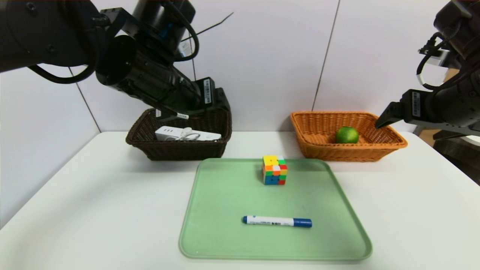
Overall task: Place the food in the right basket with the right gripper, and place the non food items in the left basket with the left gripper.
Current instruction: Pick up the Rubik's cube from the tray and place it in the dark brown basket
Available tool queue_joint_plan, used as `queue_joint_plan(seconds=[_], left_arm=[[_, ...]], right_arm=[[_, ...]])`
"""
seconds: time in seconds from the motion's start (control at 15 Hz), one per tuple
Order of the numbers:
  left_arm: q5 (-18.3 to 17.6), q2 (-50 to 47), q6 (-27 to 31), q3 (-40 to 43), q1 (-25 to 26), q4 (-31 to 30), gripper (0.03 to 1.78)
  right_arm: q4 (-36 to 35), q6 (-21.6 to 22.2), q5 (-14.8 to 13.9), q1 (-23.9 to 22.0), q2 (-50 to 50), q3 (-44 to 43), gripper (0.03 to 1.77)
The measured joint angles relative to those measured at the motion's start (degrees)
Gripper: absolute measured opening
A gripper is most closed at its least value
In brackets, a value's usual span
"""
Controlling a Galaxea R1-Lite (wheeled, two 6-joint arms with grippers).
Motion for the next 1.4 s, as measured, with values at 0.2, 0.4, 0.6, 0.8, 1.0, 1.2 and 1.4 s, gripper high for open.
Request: queue_joint_plan(seconds=[0.2, 0.4, 0.6, 0.8, 1.0, 1.2, 1.4], left_arm=[[7.4, 2.5, -4.2, 0.0, -7.1, 1.0, 1.66], [13.6, 5.9, -10.6, -0.1, -13.6, 1.0, 1.67], [17.9, 9.3, -12.3, -0.2, -17.6, 1.0, 1.67], [19.8, 12.6, -12.1, -0.5, -19.3, 0.4, 1.68], [21.4, 15.9, -11.7, -0.6, -20.1, -1.6, 1.69], [22.9, 18.5, -10.0, -0.8, -20.7, -4.5, 1.69], [22.9, 20.0, -10.0, -0.9, -20.8, -6.2, 1.69]], right_arm=[[-0.6, 0.0, 0.0, 0.0, 0.2, -0.1, 1.7], [-0.6, -0.1, 0.0, 0.0, 0.2, -0.1, 1.7], [-0.6, -0.2, -0.1, -0.1, 0.1, -0.1, 1.7], [-0.6, -0.1, -0.2, -0.1, -0.1, -0.1, 1.7], [-0.6, 0.4, -0.2, -0.1, -0.4, 0.0, 1.7], [-0.4, 0.6, -0.2, -0.1, -0.8, 0.1, 1.7], [-0.4, 0.7, -0.3, -0.1, -1.4, 0.7, 1.7]])
